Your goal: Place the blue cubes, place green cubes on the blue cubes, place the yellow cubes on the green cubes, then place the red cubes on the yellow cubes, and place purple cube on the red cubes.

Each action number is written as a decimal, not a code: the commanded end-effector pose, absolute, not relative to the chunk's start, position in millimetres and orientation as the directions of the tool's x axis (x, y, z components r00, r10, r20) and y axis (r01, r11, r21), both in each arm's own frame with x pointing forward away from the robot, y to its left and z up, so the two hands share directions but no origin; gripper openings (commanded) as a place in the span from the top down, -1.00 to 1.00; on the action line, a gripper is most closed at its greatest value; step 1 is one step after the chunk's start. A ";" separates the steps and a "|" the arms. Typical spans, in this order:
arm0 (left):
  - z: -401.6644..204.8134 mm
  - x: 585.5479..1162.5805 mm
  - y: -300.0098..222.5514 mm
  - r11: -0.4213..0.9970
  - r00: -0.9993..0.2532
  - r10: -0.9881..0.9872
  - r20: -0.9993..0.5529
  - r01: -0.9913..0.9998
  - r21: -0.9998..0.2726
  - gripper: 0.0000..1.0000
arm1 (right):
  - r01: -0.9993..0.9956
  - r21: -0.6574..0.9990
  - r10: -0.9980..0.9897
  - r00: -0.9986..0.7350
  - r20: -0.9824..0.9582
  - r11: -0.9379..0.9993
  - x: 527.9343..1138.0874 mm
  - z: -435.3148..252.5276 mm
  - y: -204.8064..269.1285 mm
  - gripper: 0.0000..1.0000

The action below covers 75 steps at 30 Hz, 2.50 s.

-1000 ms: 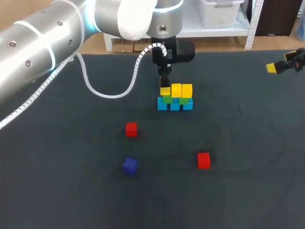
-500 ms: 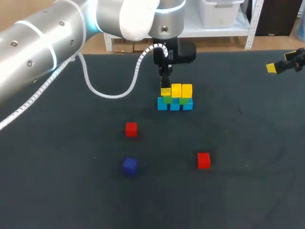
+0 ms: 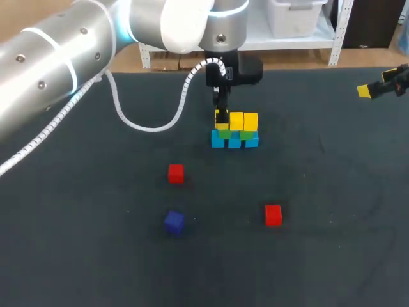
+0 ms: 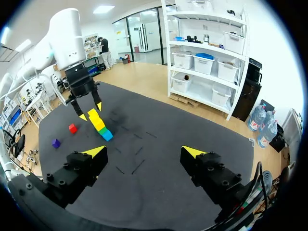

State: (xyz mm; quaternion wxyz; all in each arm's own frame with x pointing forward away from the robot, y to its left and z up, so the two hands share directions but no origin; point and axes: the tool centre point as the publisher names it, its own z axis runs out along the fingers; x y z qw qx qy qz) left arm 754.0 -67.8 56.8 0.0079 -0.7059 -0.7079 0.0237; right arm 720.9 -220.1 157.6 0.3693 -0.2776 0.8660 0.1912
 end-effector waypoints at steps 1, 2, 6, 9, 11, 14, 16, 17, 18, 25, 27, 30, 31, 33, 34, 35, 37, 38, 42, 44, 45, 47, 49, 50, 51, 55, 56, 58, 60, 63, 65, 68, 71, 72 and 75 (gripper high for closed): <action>57.8 758.9 -69.0 0.007 -0.008 1.000 -0.018 0.999 -0.052 -1.00 | -0.624 0.128 -0.339 -0.572 -0.747 0.770 721.9 156.9 -220.5 -1.00; 57.9 759.2 -68.7 0.008 -0.009 1.000 -0.018 0.999 -0.053 -1.00 | -0.624 0.128 -0.339 -0.572 -0.747 0.770 721.9 156.9 -220.5 -1.00; 57.9 760.7 -66.2 0.014 -0.014 1.000 -0.009 0.998 -0.054 -1.00 | -0.624 0.128 -0.339 -0.572 -0.747 0.770 721.9 156.9 -220.5 -1.00; 58.4 761.3 -65.2 0.017 -0.017 1.000 -0.009 0.998 -0.057 -1.00 | -0.624 0.128 -0.339 -0.572 -0.747 0.770 721.9 156.9 -220.5 -1.00; 58.9 761.2 -64.9 0.018 -0.018 1.000 -0.011 0.998 -0.060 -0.97 | -0.624 0.128 -0.339 -0.572 -0.747 0.770 721.9 156.9 -220.5 -1.00; 59.2 760.8 -64.7 0.017 -0.017 1.000 -0.013 0.998 -0.063 -0.63 | -0.624 0.128 -0.339 -0.572 -0.747 0.770 721.9 156.9 -220.5 -1.00; 58.9 760.4 -64.6 0.016 -0.017 1.000 -0.013 0.998 -0.064 -0.47 | -0.624 0.128 -0.339 -0.572 -0.747 0.770 721.9 156.9 -220.5 -1.00; 58.7 760.2 -64.6 0.016 -0.017 1.000 -0.013 0.998 -0.064 -0.45 | -0.624 0.128 -0.339 -0.572 -0.747 0.770 721.9 156.9 -220.5 -1.00; 58.5 759.9 -64.6 0.016 -0.017 1.000 -0.013 0.998 -0.065 -0.43 | -0.624 0.128 -0.339 -0.572 -0.747 0.770 721.9 156.9 -220.5 -1.00; 58.6 759.5 -64.9 0.014 -0.015 1.000 -0.013 0.998 -0.063 -0.36 | -0.624 0.128 -0.339 -0.572 -0.747 0.770 721.9 156.9 -220.5 -1.00; 58.7 759.7 -65.0 0.015 -0.016 1.000 -0.015 0.998 -0.062 -0.25 | -0.624 0.128 -0.339 -0.572 -0.747 0.770 721.9 156.9 -220.5 -1.00; 58.8 759.6 -65.6 0.016 -0.017 1.000 -0.018 0.998 -0.063 -0.22 | -0.624 0.128 -0.339 -0.572 -0.747 0.770 721.9 156.9 -220.5 -1.00; 58.8 759.5 -65.7 0.015 -0.017 1.000 -0.019 0.998 -0.064 -0.19 | -0.624 0.128 -0.339 -0.572 -0.747 0.770 721.9 156.9 -220.5 -1.00; 58.6 759.3 -65.8 0.015 -0.016 1.000 -0.019 0.998 -0.065 -0.19 | -0.624 0.128 -0.339 -0.572 -0.747 0.770 721.9 156.9 -220.5 -1.00; 58.5 759.1 -65.8 0.014 -0.015 1.000 -0.019 0.998 -0.065 -0.17 | -0.624 0.128 -0.339 -0.572 -0.747 0.770 721.9 156.9 -220.5 -1.00; 58.5 759.1 -65.8 0.014 -0.015 1.000 -0.018 0.998 -0.065 -0.16 | -0.624 0.128 -0.339 -0.572 -0.747 0.770 721.9 156.9 -220.5 -1.00; 58.5 759.1 -65.8 0.015 -0.016 1.000 -0.018 0.998 -0.064 -0.05 | -0.624 0.128 -0.339 -0.572 -0.747 0.770 721.9 156.9 -220.5 -1.00; 58.9 759.2 -66.0 0.015 -0.016 1.000 -0.019 0.998 -0.064 0.00 | -0.624 0.128 -0.339 -0.572 -0.747 0.770 721.9 156.9 -220.5 -1.00; 59.1 759.3 -66.2 0.013 -0.014 1.000 -0.019 0.998 -0.065 0.22 | -0.624 0.128 -0.339 -0.572 -0.747 0.770 721.9 156.9 -220.5 -1.00; 59.0 759.2 -66.2 0.014 -0.015 1.000 -0.017 0.998 -0.066 -0.13 | -0.624 0.128 -0.339 -0.572 -0.747 0.770 721.9 156.9 -220.5 -1.00; 58.9 759.0 -66.2 0.014 -0.015 1.000 -0.017 0.998 -0.068 -0.49 | -0.624 0.128 -0.339 -0.572 -0.747 0.770 721.9 156.9 -220.5 -1.00; 58.8 758.9 -66.1 0.015 -0.016 1.000 -0.018 0.998 -0.069 -0.55 | -0.624 0.128 -0.339 -0.572 -0.747 0.770 721.9 156.9 -220.5 -1.00; 58.6 758.7 -66.0 0.016 -0.017 1.000 -0.018 0.998 -0.069 -0.47 | -0.624 0.128 -0.339 -0.572 -0.747 0.770 721.9 156.9 -220.5 -1.00; 58.6 758.6 -66.0 0.016 -0.017 1.000 -0.019 0.997 -0.069 -0.47 | -0.624 0.128 -0.339 -0.572 -0.747 0.770 721.9 156.9 -220.5 -1.00; 58.8 758.3 -66.0 0.016 -0.018 1.000 -0.019 0.997 -0.070 -0.64 | -0.624 0.128 -0.339 -0.572 -0.747 0.770 721.9 156.9 -220.5 -1.00; 62.7 756.6 -65.4 0.024 -0.026 0.999 -0.029 0.997 -0.079 -1.00 | -0.624 0.128 -0.339 -0.572 -0.747 0.770 721.9 156.9 -220.5 -1.00; 64.6 756.5 -64.5 0.036 -0.039 0.999 -0.034 0.996 -0.075 -1.00 | -0.624 0.128 -0.339 -0.572 -0.747 0.770 721.9 156.9 -220.5 -1.00; 70.1 755.2 -59.8 0.049 -0.053 0.997 -0.048 0.995 -0.081 -1.00 | -0.624 0.128 -0.339 -0.572 -0.747 0.770 721.9 156.9 -220.5 -1.00; 78.6 754.4 -52.5 0.085 -0.092 0.993 -0.077 0.993 -0.084 -1.00 | -0.624 0.128 -0.339 -0.572 -0.747 0.770 721.9 156.9 -220.5 -1.00; 94.3 749.8 -39.2 0.155 -0.166 0.980 -0.113 0.983 -0.096 -1.00 | -0.624 0.128 -0.339 -0.572 -0.747 0.770 721.9 156.9 -220.5 -1.00; 102.4 746.1 -28.7 0.211 -0.220 0.968 -0.122 0.974 -0.083 -1.00 | -0.624 0.128 -0.339 -0.572 -0.747 0.770 721.9 156.9 -220.5 -1.00; 108.4 737.4 -13.4 0.303 -0.311 0.946 -0.090 0.949 -0.090 -1.00 | -0.624 0.128 -0.339 -0.572 -0.747 0.770 721.9 156.9 -220.5 -1.00; 104.9 725.3 -0.7 0.325 -0.327 0.944 -0.047 0.944 -0.057 -1.00 | -0.624 0.128 -0.339 -0.572 -0.747 0.770 721.9 156.9 -220.5 -1.00; 102.4 719.3 3.0 0.325 -0.327 0.944 -0.036 0.944 -0.060 -1.00 | -0.624 0.128 -0.339 -0.572 -0.747 0.770 721.9 156.9 -220.5 -1.00; 92.0 707.6 7.8 0.347 -0.347 0.938 0.002 0.938 -0.025 -1.00 | -0.624 0.128 -0.339 -0.572 -0.747 0.770 721.9 156.9 -220.5 -1.00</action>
